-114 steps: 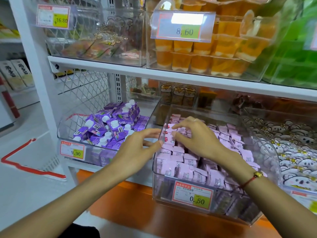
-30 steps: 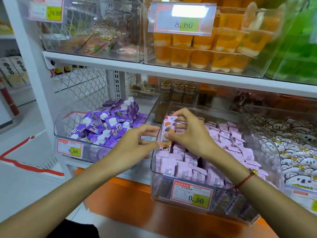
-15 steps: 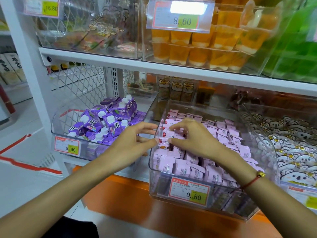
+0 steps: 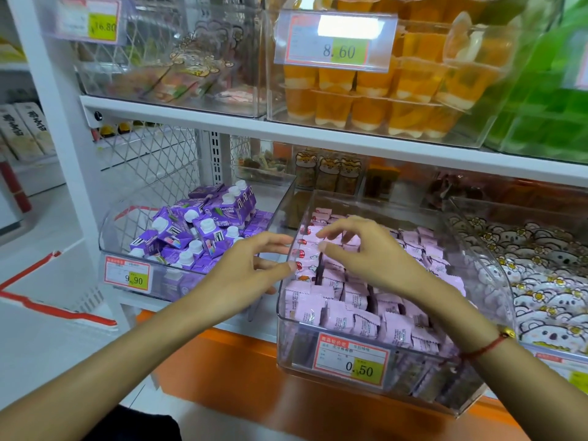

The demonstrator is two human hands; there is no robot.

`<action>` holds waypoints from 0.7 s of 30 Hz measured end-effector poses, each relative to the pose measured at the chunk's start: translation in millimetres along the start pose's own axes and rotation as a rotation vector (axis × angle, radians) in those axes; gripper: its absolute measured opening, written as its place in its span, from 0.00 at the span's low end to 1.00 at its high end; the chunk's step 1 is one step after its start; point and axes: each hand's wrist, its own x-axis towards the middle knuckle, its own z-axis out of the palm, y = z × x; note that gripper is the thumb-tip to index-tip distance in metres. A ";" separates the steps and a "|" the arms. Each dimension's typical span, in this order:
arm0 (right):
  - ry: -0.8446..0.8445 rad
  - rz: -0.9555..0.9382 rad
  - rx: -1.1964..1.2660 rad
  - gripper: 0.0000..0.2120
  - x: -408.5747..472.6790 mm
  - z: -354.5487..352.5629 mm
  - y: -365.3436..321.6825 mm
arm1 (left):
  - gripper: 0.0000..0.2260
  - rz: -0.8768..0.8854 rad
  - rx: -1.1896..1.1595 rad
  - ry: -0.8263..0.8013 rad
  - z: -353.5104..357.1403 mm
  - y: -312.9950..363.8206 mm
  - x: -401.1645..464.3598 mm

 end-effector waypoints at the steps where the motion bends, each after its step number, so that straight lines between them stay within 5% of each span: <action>1: 0.006 -0.035 -0.013 0.06 -1.5 -3.4 -5.4 | 0.12 -0.003 0.017 0.007 -0.5 0.0 -0.2; 8: -0.251 -0.012 -0.161 0.17 -9.5 18.3 -25.2 | 0.13 -0.012 0.146 0.041 -2.8 -0.2 -2.0; 16: -0.136 0.051 0.056 0.08 -4.8 16.5 -26.3 | 0.11 0.005 0.182 0.028 -3.8 0.8 -3.5; 21: 0.160 0.020 0.270 0.07 -2.9 -12.8 -20.5 | 0.08 0.076 0.141 0.165 -5.7 4.7 -2.4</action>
